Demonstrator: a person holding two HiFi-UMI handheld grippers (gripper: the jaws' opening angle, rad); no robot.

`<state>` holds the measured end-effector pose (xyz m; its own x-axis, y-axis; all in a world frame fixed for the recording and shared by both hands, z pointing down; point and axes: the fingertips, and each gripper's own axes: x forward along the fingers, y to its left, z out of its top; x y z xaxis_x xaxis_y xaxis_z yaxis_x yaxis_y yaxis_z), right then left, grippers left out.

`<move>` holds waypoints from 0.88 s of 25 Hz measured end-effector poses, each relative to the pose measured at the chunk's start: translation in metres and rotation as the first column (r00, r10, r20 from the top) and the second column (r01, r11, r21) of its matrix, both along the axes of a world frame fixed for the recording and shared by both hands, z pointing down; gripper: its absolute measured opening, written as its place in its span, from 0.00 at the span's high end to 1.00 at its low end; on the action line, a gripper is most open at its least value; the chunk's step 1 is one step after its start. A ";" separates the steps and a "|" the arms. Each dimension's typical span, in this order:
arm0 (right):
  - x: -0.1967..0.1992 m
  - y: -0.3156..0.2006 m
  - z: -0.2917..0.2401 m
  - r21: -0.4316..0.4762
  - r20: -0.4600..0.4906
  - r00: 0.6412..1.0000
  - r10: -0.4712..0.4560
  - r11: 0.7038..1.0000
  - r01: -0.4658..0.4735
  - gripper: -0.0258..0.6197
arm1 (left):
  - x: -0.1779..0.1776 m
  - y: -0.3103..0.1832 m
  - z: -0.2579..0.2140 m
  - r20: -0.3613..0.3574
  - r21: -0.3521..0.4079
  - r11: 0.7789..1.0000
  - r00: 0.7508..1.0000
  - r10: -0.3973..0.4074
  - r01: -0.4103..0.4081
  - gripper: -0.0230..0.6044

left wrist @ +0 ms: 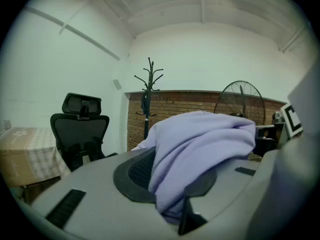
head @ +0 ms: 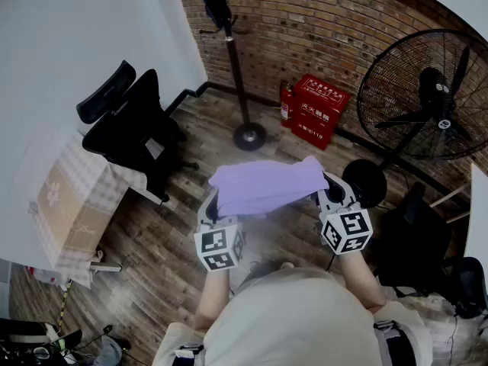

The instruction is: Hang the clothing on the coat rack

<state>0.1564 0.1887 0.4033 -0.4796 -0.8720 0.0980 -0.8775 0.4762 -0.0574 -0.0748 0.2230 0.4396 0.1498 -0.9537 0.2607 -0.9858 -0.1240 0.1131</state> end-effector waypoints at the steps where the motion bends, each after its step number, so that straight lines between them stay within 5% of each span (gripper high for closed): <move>1: 0.000 0.003 0.000 0.000 0.002 1.000 0.002 1.000 -0.002 0.93 | -0.001 0.003 -0.001 0.001 0.009 1.000 1.000 0.000 0.000 0.84; 22: 0.011 0.021 -0.009 0.043 -0.026 0.999 -0.028 0.999 0.029 0.93 | 0.009 0.025 -0.008 0.001 0.050 0.998 1.000 -0.027 0.027 0.84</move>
